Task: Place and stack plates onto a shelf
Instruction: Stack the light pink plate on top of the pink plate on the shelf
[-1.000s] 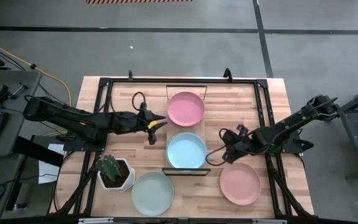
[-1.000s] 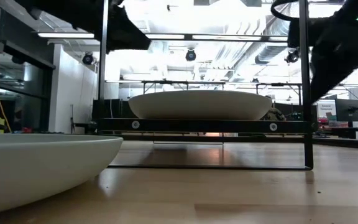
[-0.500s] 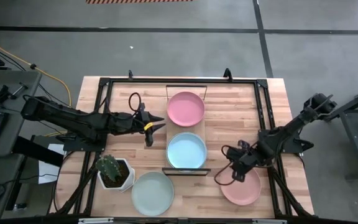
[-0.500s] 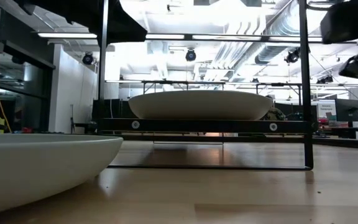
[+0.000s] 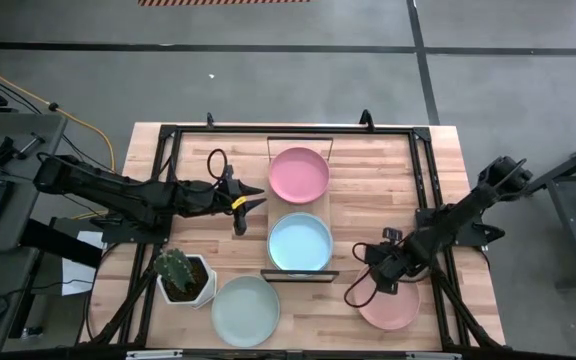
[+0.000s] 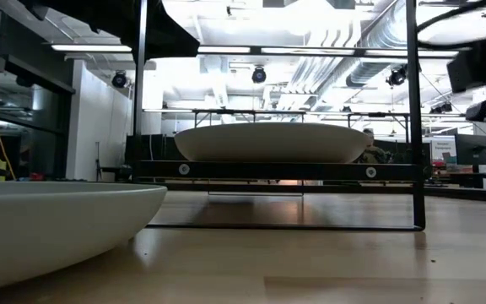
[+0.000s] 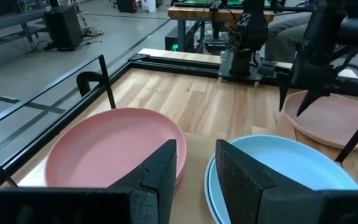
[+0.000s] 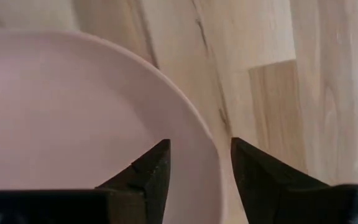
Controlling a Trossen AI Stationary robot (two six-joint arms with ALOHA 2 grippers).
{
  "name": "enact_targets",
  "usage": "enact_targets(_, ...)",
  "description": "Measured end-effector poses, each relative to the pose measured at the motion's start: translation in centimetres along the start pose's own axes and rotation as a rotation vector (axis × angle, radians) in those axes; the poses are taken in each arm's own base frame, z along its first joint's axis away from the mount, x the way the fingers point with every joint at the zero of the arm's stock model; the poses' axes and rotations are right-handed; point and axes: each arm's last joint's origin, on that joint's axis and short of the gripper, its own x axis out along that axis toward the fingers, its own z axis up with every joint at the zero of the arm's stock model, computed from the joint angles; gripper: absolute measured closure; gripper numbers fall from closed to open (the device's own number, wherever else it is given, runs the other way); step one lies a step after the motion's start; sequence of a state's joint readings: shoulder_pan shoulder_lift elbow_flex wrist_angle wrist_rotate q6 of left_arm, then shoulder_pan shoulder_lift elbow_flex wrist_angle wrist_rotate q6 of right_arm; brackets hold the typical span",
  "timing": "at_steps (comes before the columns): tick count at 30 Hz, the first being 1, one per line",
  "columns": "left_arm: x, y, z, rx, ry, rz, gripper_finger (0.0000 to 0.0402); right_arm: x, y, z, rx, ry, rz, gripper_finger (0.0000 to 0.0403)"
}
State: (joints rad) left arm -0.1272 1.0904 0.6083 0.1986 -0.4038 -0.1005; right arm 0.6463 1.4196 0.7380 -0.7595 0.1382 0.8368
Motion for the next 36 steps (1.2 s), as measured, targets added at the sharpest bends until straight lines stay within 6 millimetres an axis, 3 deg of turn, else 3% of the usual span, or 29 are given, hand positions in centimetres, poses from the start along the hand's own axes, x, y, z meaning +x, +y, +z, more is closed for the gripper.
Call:
enact_targets(10, 0.0, 0.0, 0.0, 0.000, 0.000, 0.000, 0.0298, 1.9, 0.2, 0.2, -0.055, 0.067, -0.053, 0.0278)
enact_targets(13, 0.0, 0.0, 0.0, 0.000, 0.000, 0.000, 0.0298, 2.2, 0.3, 0.2, -0.072, 0.082, -0.044, 0.0305)
enact_targets(18, 0.0, 0.0, 0.0, -0.001, -0.001, 0.000, 0.0298, 2.1, 0.3, 0.4, -0.065, 0.093, -0.031, 0.0386)
enact_targets(21, 0.0, 0.0, 0.0, -0.001, -0.001, 0.000, 0.0298, 1.9, 0.0, 0.5, -0.047, 0.106, -0.005, 0.0389)
enact_targets(28, 0.0, 0.0, 0.0, -0.001, -0.001, 0.000, 0.0298, 0.2, -1.5, 0.5, -0.008, 0.143, 0.033, 0.0401)
enact_targets(36, 0.0, 0.0, 0.0, 0.000, 0.000, 0.000, 0.0298, -3.3, -3.8, 0.6, 0.073, 0.027, 0.101, 0.0402)
